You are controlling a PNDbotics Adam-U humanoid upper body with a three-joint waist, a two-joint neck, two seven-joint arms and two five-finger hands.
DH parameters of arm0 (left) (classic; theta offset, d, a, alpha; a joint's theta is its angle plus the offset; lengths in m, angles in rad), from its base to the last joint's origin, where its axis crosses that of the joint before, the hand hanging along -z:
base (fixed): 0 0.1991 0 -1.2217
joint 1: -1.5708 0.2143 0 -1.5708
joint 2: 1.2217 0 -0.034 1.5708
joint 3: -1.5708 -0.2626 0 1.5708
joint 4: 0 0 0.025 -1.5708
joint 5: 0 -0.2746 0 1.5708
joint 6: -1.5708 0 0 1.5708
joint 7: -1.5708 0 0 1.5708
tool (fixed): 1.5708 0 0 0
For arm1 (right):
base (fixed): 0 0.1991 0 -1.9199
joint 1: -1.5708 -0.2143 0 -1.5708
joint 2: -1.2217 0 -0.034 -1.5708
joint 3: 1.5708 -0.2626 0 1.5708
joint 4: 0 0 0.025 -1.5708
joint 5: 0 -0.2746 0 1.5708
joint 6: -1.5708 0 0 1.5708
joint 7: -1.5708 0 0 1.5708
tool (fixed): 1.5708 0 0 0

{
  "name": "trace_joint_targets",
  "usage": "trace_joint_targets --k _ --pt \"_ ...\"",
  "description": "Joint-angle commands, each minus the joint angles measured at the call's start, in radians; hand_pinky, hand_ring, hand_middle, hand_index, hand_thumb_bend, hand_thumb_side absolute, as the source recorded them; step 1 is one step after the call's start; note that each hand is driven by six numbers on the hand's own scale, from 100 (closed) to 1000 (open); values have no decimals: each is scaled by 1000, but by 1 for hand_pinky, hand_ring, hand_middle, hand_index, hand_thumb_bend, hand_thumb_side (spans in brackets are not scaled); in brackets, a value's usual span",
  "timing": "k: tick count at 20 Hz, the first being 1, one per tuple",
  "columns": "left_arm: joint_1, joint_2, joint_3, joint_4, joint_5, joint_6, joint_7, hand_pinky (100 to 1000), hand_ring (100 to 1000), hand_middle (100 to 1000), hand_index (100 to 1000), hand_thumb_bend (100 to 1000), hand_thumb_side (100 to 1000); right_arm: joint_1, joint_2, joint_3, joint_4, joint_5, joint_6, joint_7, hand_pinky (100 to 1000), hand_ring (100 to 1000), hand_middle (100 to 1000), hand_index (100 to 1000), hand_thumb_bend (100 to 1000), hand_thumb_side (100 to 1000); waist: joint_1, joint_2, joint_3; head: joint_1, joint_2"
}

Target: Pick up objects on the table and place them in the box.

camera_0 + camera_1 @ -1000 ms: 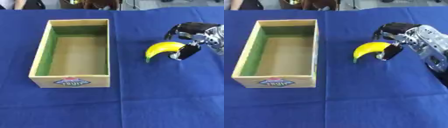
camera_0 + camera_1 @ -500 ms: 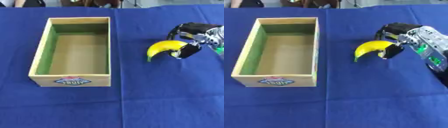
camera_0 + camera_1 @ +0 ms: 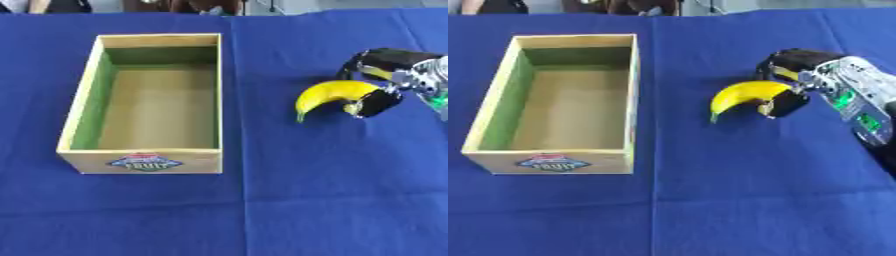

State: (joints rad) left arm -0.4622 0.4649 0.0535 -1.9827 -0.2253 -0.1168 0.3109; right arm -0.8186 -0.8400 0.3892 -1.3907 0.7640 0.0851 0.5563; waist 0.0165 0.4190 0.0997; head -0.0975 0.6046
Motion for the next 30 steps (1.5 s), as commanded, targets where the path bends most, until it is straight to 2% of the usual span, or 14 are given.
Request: trace_joint_targets --k 1,7,17,30 --pt "-15 13 0 -17 5 -2 -3 655 802 903 1000 100 1000 -17 -20 -17 -2 7 0 -6 866 869 687 808 185 371 0 -18 2 2 -8" --pt "-17 12 0 -17 7 -2 -4 656 803 904 1000 100 1000 -17 -20 -18 0 4 7 -24 856 858 629 761 168 371 1 -17 2 5 -7" --pt "-19 13 -1 -17 8 -2 -6 657 803 904 1000 100 1000 -19 -23 -21 -10 3 20 -43 849 847 583 709 119 364 -1 -23 -2 8 -7" --pt "-19 13 -1 -17 9 -2 -9 658 804 904 1000 100 1000 -20 -25 -21 -25 -1 37 -58 841 837 564 685 100 355 -1 -27 -5 10 -7"
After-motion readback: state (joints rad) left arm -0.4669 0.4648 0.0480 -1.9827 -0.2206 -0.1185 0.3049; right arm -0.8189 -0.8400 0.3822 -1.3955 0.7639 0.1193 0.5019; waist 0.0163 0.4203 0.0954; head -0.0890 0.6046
